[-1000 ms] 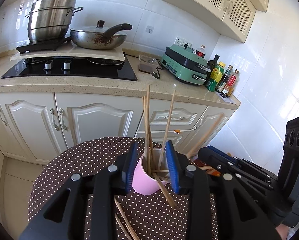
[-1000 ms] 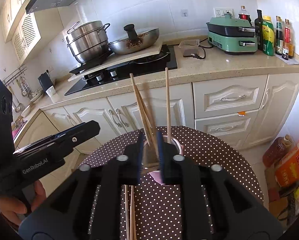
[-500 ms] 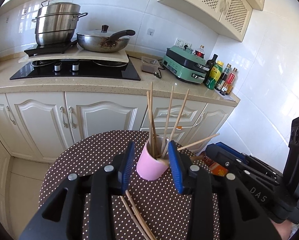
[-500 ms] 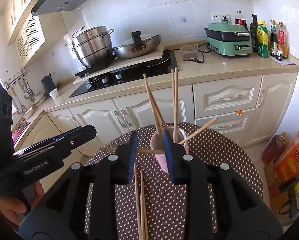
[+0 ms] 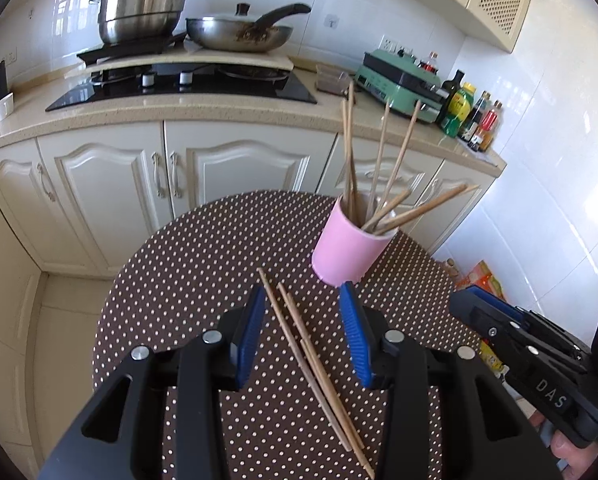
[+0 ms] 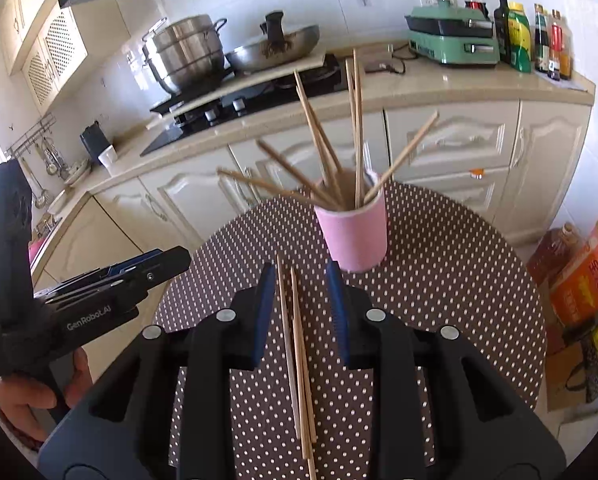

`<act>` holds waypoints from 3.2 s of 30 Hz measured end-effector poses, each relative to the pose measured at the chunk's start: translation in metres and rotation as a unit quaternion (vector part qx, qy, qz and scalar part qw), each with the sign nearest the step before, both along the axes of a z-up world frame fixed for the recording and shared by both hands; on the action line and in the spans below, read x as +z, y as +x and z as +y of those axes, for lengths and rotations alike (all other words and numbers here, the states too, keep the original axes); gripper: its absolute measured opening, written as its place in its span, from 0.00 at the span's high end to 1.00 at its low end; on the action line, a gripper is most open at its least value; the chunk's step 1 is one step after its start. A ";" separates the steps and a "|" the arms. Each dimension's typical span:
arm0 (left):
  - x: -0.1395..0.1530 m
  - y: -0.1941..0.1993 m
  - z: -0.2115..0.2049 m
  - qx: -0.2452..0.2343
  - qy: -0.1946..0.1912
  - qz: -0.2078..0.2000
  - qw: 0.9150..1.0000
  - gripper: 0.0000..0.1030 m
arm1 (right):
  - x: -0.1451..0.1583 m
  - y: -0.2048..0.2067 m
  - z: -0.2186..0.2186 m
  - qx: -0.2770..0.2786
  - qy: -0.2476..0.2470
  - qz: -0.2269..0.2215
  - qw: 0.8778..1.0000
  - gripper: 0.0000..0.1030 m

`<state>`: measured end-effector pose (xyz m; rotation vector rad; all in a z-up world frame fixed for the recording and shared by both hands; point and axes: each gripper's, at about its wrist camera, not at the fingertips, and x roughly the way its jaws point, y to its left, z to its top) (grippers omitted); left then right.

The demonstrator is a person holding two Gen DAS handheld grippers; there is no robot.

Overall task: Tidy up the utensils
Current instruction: 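Move the left tool back to the chopstick pile while the right tool returns too, then close the left tool on a chopstick while the right tool grasps another chopstick, then raise the left tool's chopstick over the pink cup while the right tool carries its chopstick there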

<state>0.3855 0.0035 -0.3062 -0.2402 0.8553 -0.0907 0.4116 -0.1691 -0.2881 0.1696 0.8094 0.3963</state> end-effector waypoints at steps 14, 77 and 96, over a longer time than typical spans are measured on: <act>-0.097 0.021 -0.015 -0.007 0.004 0.161 0.987 0.63 | -0.057 0.011 0.000 0.017 -0.024 0.077 0.997 0.74; -0.164 0.109 0.008 -0.021 0.028 0.254 0.967 0.94 | -0.139 0.092 0.046 0.114 -0.071 0.272 0.953 0.95; -0.089 0.053 0.011 -0.042 -0.030 0.136 0.989 0.94 | -0.088 0.053 -0.012 0.096 -0.003 0.222 0.970 0.95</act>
